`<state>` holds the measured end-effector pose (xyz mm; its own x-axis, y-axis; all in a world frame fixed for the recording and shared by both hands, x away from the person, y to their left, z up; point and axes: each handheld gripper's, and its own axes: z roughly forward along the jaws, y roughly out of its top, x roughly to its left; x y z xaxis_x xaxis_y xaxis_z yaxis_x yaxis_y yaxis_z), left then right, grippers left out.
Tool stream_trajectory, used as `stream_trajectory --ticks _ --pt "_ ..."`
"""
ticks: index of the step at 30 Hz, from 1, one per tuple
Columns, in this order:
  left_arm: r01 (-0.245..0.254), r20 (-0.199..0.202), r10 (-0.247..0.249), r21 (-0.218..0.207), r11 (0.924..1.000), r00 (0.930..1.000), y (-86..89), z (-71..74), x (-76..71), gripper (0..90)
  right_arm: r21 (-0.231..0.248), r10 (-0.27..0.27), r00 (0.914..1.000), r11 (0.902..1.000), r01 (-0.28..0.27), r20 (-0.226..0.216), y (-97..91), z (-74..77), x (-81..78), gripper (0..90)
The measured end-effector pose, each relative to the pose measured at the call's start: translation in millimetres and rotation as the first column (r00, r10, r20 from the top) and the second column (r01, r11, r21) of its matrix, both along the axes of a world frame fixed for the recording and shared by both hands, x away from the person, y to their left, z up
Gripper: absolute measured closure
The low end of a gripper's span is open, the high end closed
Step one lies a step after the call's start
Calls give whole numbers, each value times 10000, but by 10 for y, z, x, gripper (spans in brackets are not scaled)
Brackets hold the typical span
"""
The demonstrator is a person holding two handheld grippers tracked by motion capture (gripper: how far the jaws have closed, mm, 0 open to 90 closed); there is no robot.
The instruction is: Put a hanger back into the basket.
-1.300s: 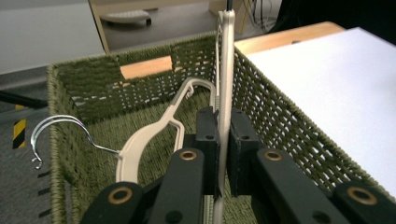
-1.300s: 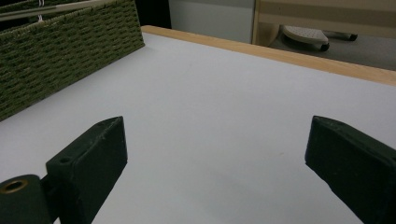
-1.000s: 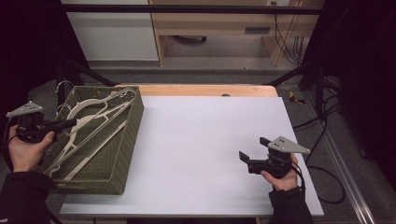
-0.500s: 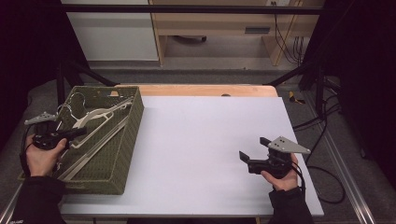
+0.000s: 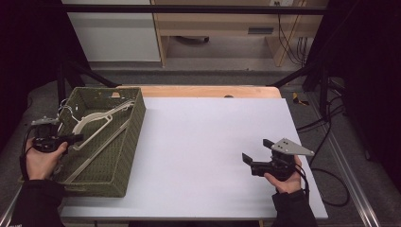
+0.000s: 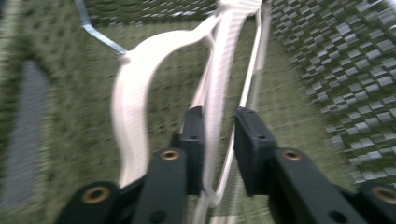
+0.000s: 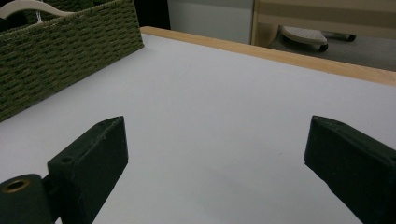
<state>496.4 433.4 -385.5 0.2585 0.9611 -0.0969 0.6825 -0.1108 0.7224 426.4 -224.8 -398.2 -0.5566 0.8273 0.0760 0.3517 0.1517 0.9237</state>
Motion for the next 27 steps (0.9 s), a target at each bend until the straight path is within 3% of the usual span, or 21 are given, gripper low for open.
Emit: stream_trajectory --ticks 1,4,5,8,13,14,16,18,21,23,27 --pt "-83 31 83 63 9999 10000 12 -3 0 654 -4 -25 10000 10000 25 -27 2 -2 2 66" --pt "-362 35 362 -132 9993 9993 62 -17 -8 598 13 -12 10000 10000 12 -42 1 -3 3 66" --pt "-484 18 484 -111 9988 9988 74 -19 -11 532 2 -34 10000 10000 34 -23 2 -2 3 66" --pt "-588 144 595 -476 9971 9981 101 13 -49 510 -13 5 10000 10000 -5 -12 -3 0 2 66" --pt "-210 1124 252 -377 9991 9933 26 201 -158 425 61 5 10000 10000 -4 -15 -4 4 0 64" --pt "-60 1406 140 -570 9984 9900 -10 243 -184 409 100 13 10000 9999 -12 -12 -4 7 -3 63" --pt "338 2015 -160 -852 9958 9794 -90 333 -241 352 114 18 10000 9999 -18 71 -15 19 -10 60" --pt "913 2580 -590 -1151 9891 9644 -191 412 -301 312 136 32 9999 9999 -33 103 -23 29 -16 58" --pt "1766 3367 -1191 -1455 9735 9340 -381 501 -380 274 128 40 9999 9999 -42 161 -39 39 -22 53" --pt "2339 3756 -1684 -1361 9627 9113 -535 551 -426 253 148 61 9999 9999 -63 152 -43 43 -26 52" --pt "3130 4194 -2323 -1344 9402 8776 -793 605 -483 207 275 2 9998 9996 -8 195 -40 53 -31 50"
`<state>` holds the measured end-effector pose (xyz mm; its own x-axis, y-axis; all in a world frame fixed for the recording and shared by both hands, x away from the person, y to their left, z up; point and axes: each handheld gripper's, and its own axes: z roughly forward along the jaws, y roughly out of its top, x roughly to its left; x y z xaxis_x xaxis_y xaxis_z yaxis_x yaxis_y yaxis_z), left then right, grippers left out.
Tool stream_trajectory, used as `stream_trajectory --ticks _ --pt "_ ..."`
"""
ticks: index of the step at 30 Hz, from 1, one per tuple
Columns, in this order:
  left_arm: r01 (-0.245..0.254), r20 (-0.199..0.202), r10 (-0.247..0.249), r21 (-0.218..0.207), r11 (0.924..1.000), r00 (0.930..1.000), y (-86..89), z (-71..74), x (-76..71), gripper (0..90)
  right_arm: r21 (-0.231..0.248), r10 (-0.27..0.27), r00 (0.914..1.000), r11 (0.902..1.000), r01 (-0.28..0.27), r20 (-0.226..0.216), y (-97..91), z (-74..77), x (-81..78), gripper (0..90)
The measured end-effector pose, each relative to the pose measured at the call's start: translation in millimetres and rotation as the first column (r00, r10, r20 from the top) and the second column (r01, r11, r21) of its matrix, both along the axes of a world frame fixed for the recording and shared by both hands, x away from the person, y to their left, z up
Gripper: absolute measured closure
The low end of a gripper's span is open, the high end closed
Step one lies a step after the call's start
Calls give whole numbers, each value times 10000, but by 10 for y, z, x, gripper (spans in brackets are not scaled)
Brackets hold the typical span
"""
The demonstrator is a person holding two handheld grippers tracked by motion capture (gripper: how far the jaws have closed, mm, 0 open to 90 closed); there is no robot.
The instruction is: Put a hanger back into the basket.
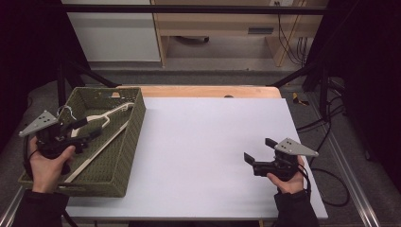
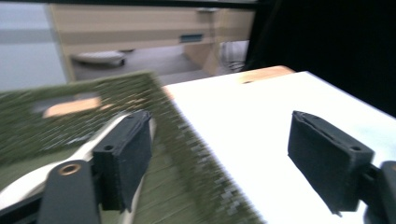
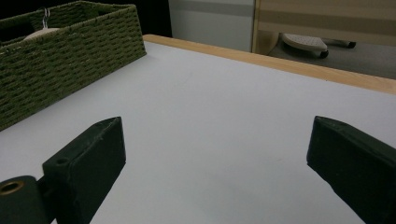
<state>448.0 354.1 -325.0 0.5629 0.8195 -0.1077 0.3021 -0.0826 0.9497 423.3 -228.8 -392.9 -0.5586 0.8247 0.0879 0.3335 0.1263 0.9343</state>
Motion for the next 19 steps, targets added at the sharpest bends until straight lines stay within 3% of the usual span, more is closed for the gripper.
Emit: stream_trajectory --ticks 3,7,13,14,19 --pt "427 288 -430 102 9990 9987 -186 13 -41 168 27 13 10000 10000 -14 57 -11 7 -5 49" --pt "912 324 -914 78 9958 9953 -377 -32 -74 139 57 15 9999 10000 -16 106 -36 22 -18 47" --pt "1169 300 -1167 -53 9931 9927 -584 -157 -139 103 77 -13 9999 10000 12 140 -57 27 -29 46" --pt "1156 182 -1157 44 9933 9931 -629 -177 -159 35 78 4 9999 10000 -5 148 -63 26 -31 45" --pt "1321 232 -1321 13 9912 9910 -686 -220 -191 33 91 10 9998 10000 -12 189 -74 30 -41 45"
